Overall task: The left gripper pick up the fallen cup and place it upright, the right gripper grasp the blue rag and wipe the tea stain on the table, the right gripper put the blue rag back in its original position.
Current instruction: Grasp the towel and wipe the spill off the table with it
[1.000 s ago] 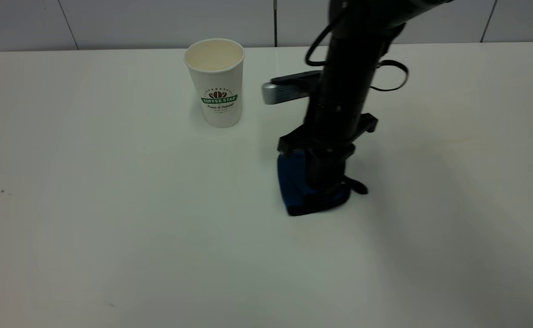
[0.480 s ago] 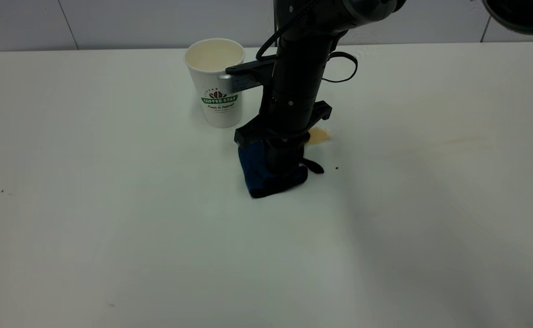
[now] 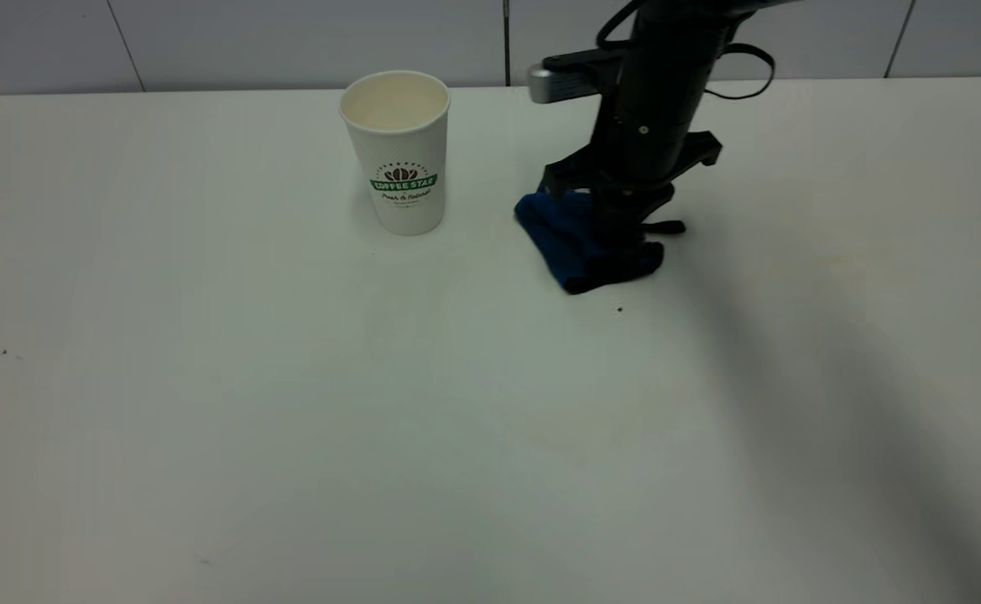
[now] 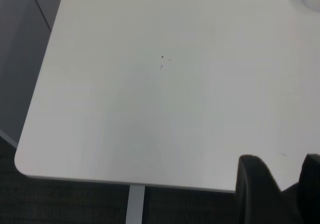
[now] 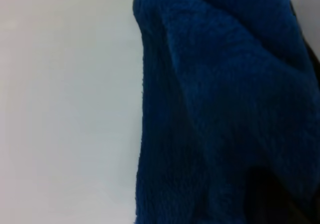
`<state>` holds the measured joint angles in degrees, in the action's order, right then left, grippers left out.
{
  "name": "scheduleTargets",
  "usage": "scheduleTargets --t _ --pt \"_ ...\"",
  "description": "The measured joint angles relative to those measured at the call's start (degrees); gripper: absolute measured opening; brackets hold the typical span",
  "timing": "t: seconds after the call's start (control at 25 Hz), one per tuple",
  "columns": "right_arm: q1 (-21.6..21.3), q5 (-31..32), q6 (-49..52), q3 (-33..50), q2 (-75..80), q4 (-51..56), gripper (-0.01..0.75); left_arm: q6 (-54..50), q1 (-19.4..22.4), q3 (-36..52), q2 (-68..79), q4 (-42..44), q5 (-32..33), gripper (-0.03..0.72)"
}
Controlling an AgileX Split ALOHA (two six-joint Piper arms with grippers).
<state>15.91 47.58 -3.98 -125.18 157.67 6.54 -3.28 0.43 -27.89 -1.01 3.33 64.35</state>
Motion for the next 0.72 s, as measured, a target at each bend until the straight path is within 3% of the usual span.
scheduleTargets --t 0.4,0.72 --pt "-9.64 10.53 5.98 -0.19 0.00 -7.70 0.074 0.00 0.00 0.00 0.00 0.00 0.00 0.237" --pt "-17.99 13.42 6.84 -0.21 0.00 -8.98 0.074 0.00 0.00 0.00 0.00 0.00 0.00 0.237"
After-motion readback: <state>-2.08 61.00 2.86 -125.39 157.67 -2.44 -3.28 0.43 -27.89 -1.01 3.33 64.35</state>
